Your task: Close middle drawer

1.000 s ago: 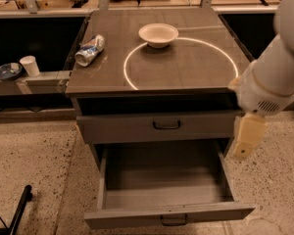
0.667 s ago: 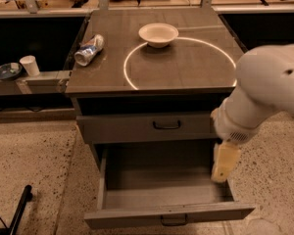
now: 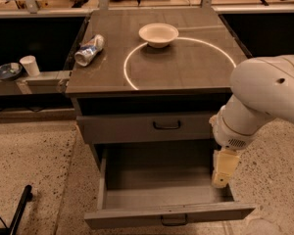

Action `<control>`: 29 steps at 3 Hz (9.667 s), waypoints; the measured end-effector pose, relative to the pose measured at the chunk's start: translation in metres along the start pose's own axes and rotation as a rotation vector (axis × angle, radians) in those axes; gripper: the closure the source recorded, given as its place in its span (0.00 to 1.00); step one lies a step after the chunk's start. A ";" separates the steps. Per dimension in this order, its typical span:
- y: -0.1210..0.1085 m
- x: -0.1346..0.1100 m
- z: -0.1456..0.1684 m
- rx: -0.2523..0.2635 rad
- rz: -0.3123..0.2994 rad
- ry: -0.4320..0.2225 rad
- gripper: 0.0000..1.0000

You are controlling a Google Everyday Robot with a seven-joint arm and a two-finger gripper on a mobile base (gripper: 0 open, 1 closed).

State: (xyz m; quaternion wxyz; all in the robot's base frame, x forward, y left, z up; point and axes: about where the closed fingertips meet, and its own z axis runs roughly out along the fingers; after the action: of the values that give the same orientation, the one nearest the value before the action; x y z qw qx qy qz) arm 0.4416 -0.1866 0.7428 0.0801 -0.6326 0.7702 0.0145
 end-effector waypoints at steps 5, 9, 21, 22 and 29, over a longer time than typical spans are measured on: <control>0.016 0.069 0.151 -0.019 -0.037 -0.108 0.95; 0.116 0.085 0.255 -0.214 -0.105 -0.093 1.00; 0.066 0.052 0.367 0.095 -0.073 -0.614 0.52; 0.053 0.044 0.371 0.215 -0.139 -0.582 0.22; -0.014 0.034 0.380 0.176 -0.138 -0.689 0.47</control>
Offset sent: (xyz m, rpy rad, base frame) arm -0.0113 -0.0641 -0.1706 0.1272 -0.0436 0.0290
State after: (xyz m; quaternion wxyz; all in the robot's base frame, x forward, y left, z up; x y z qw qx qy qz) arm 0.4891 -0.1754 0.3642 0.3898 -0.6317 0.6519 0.1551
